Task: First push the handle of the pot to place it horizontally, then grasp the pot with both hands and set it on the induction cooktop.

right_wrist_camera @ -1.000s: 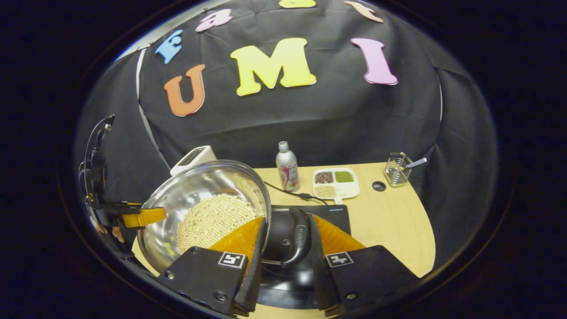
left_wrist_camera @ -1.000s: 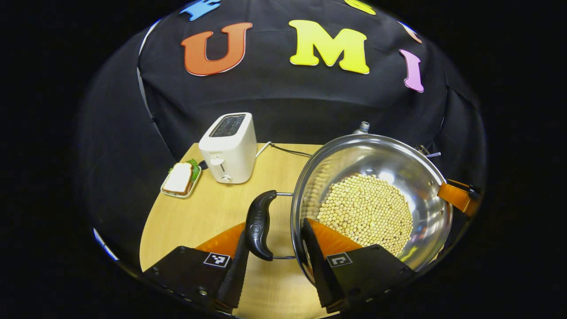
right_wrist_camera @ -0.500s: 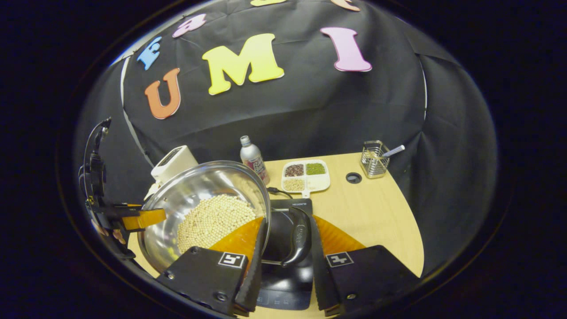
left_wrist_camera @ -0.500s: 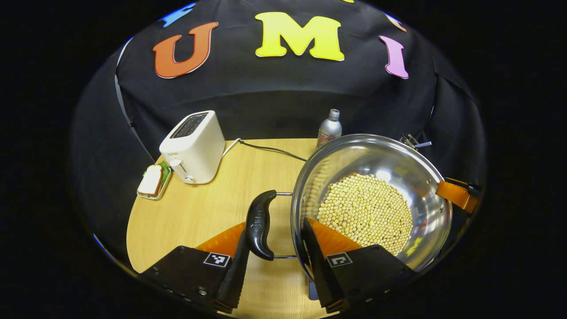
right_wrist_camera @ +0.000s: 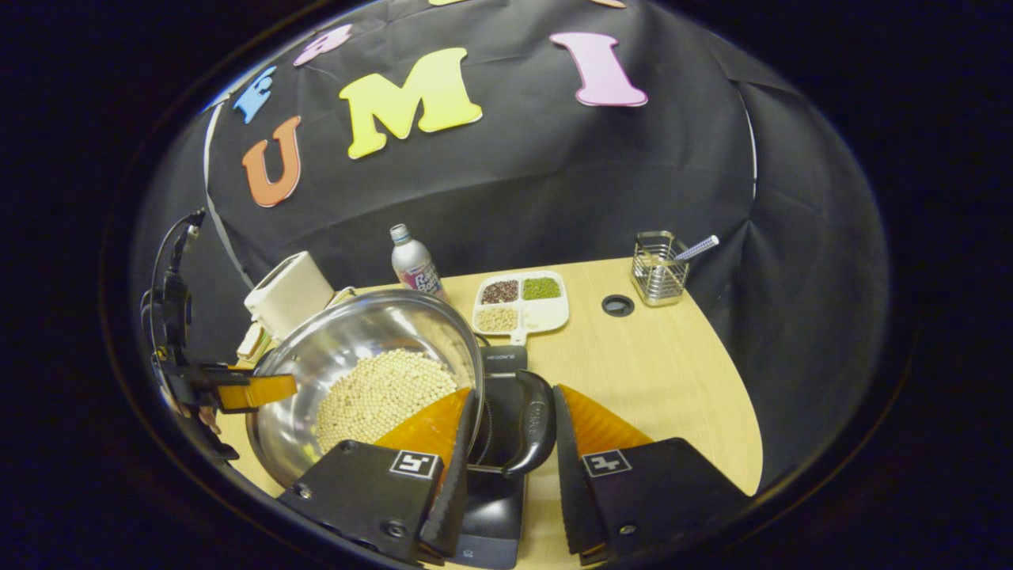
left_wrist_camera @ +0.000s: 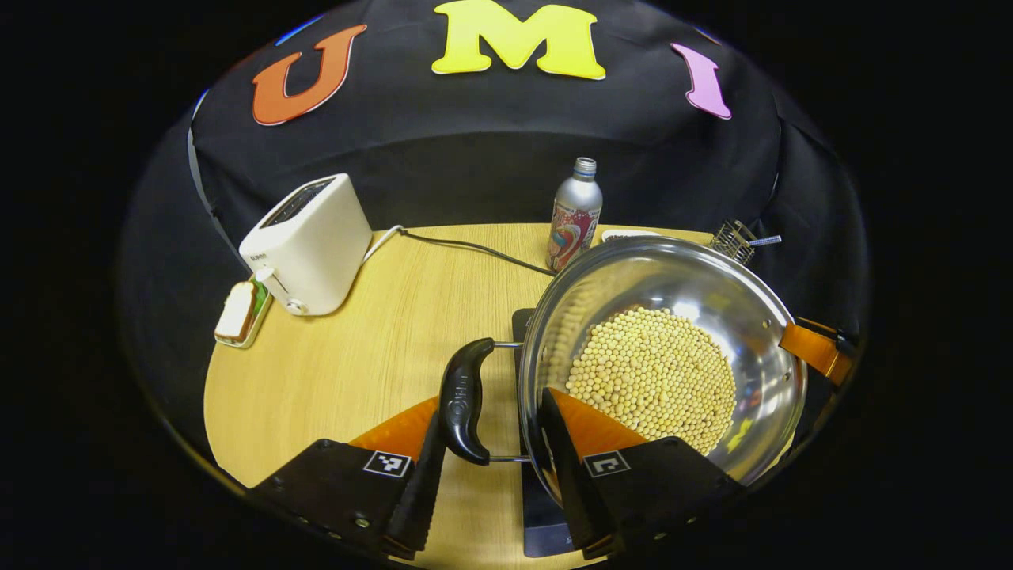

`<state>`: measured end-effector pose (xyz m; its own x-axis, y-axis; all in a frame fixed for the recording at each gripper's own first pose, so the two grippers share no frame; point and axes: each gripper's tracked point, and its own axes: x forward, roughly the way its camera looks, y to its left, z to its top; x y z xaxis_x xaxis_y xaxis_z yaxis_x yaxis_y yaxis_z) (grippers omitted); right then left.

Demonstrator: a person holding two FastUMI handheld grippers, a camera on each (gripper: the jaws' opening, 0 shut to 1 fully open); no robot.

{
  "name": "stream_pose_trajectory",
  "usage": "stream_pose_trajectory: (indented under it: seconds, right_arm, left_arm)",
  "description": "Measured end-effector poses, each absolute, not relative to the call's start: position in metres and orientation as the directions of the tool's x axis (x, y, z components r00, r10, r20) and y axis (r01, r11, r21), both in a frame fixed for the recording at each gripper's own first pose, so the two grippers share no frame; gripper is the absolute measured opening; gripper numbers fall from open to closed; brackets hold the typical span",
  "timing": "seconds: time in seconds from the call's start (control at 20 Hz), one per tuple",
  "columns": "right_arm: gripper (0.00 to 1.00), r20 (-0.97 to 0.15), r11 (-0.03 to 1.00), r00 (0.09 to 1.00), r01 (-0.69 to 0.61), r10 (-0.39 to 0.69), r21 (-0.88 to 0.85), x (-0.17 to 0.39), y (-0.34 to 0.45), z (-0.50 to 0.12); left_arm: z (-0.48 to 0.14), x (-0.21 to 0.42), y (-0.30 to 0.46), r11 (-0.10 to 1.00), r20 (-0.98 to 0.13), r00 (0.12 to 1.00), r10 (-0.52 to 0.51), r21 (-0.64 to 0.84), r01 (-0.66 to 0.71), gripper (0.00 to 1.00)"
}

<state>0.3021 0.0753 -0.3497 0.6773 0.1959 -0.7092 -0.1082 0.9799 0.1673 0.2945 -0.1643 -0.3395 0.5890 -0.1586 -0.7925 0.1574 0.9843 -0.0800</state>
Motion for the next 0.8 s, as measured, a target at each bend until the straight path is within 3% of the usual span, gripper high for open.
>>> stream_pose_trajectory:
  seconds: [0.05,0.1,0.45,0.8]
  right_arm:
    - [0.5,-0.705,0.98,0.681,-0.112,0.196,0.164,0.305,0.073,-0.356]
    - [0.5,-0.702,0.98,0.684,-0.117,0.198,0.163,0.308,0.072,-0.362]
    - [0.57,-0.634,0.969,0.739,-0.107,0.227,0.222,0.314,0.067,-0.38]
    - [0.61,-0.626,0.973,0.75,-0.101,0.212,0.209,0.311,0.065,-0.38]
  left_arm:
    - [-0.345,0.296,-0.167,0.984,-0.791,0.591,-0.161,-0.08,0.16,0.69]
    - [-0.352,0.3,-0.168,0.984,-0.791,0.59,-0.161,-0.086,0.154,0.64]
    - [-0.359,0.309,-0.172,0.987,-0.691,0.705,-0.161,-0.11,0.117,0.64]
    - [-0.36,0.315,-0.173,0.981,-0.662,0.725,-0.187,-0.157,0.11,0.64]
